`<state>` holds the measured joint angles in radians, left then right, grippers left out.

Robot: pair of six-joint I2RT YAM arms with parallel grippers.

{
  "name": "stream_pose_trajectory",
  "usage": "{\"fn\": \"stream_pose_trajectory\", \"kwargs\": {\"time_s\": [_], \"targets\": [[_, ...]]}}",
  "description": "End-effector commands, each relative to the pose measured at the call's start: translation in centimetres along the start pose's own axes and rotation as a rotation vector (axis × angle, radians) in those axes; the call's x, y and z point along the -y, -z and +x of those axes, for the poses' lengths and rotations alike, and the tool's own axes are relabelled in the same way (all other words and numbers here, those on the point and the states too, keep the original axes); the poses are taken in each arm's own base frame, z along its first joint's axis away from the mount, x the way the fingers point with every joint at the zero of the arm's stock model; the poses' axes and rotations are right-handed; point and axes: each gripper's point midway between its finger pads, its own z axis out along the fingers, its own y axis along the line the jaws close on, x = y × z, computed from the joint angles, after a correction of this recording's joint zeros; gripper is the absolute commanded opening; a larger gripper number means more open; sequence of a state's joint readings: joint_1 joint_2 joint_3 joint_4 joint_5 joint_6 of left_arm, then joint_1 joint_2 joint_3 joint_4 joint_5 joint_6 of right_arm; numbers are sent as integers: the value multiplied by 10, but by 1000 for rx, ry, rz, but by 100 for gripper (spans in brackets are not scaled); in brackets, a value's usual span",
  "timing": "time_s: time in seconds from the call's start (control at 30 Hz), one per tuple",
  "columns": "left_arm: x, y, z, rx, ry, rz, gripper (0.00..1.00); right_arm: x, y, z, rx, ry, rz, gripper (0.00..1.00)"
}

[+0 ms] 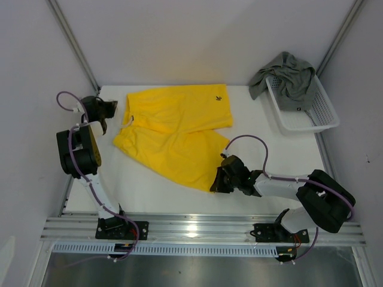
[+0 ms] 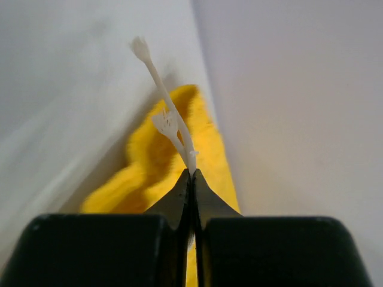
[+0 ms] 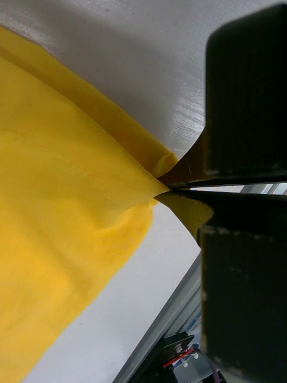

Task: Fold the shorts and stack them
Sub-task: Flatten the shorts out

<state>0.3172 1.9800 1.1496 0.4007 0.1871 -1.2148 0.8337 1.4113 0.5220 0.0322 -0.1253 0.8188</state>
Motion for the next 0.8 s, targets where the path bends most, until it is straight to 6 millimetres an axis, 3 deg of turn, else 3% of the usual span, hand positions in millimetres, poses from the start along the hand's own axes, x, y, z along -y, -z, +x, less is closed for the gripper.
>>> {"fn": "stream_pose_trajectory", "kwargs": {"time_s": [0.0, 0.03, 0.07, 0.1, 0.13, 0.2, 0.23, 0.3, 0.33, 0.37, 0.43, 0.53, 0.57, 0.6, 0.67, 0.7, 0.77], "targets": [[61, -15, 14, -40, -40, 126, 1, -13, -2, -11, 26, 5, -40, 0], [85, -18, 13, -50, -49, 156, 28, -14, -2, -11, 27, 5, -40, 0], [85, -20, 17, -80, -64, 150, 47, -15, -2, -10, 26, 6, -43, 0], [91, -20, 14, -78, -74, 142, 86, -15, -2, -9, 23, 8, -43, 0], [86, -16, 15, -85, -83, 95, 98, -16, -2, -10, 25, 6, -44, 0], [79, -5, 7, -41, -141, 58, 99, -17, -2, -9, 25, 8, -44, 0], [87, 14, 2, -14, -159, 59, 99, -18, -2, -9, 26, 9, -45, 0], [67, 31, -4, 14, -180, -25, 99, -20, -2, -8, 25, 13, -50, 0], [77, 49, -10, 35, -186, -15, 99, -21, 0, -9, 29, 14, -54, 0], [50, 56, -3, 16, -179, -85, 99, -23, 0, -10, 32, 17, -55, 0], [49, 70, -5, 29, -187, -87, 99, -25, 3, -9, 37, 27, -54, 0], [15, 96, 9, 2, -197, -163, 99, -27, 8, -9, 47, 40, -49, 0], [21, 105, 7, 13, -206, -146, 99, -26, 9, -9, 50, 43, -48, 0], [0, 111, 15, -3, -209, -184, 99, -27, 13, -11, 60, 51, -49, 0], [-2, 123, 16, 8, -221, -178, 99, -25, 16, -9, 60, 57, -40, 0], [-22, 128, 24, -7, -220, -211, 99, -24, 19, -8, 57, 57, -32, 0], [-29, 133, 26, -2, -223, -207, 99, -23, 22, -8, 57, 63, -28, 0]]}}
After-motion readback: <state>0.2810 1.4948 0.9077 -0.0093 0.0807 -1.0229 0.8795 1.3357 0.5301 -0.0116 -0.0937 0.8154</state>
